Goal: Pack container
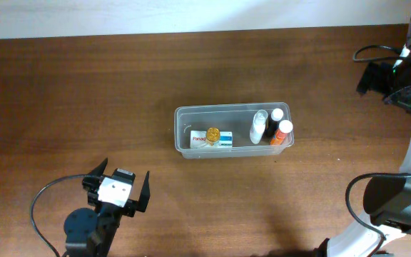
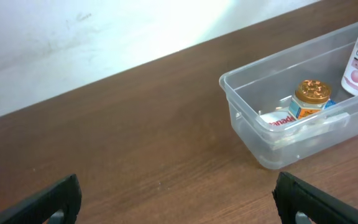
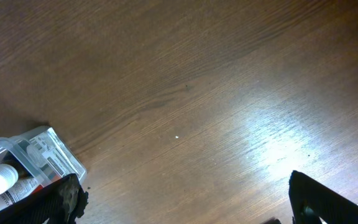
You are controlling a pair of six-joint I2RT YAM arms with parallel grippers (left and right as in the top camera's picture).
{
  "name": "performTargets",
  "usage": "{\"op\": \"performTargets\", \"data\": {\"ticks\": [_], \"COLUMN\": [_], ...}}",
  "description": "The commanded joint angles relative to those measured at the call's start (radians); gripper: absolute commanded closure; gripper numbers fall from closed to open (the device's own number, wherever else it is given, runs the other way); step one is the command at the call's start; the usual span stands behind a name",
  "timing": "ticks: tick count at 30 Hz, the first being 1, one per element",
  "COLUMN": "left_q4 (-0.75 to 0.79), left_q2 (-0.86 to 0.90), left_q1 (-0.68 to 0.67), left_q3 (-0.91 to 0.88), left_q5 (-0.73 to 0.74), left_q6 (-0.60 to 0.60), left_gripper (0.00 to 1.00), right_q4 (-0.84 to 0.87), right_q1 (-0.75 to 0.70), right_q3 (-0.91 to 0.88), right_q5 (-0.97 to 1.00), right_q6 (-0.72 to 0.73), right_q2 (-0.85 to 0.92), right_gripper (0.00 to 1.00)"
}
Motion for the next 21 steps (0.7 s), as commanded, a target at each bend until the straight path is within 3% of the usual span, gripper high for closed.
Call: {"op": "performTargets", "data": {"ticks": [1, 10, 21], "left_q4": [0.003, 0.006, 0.070], "left_q2": [-0.051, -0.198, -0.196], "left_q1": [0.006, 0.006, 0.050], "left_q3": [-0.022, -0.103, -0.162], "left_q5": [0.013, 0.013, 0.016], "left_q6": [0.021, 0.021, 0.020], "left_gripper": [0.01, 0.01, 0.01], "right_q4": [0.001, 0.001, 0.001], "right_q1": [0.000, 0.000, 0.000], "right_q3": [-0.002, -0.002, -0.002], "right_q5": [0.009, 0.009, 0.009], "right_q6": [0.008, 0.008, 0.008], "right_q2": [0.006, 0.006, 0.006], "right_gripper": [0.02, 0.02, 0.02]}}
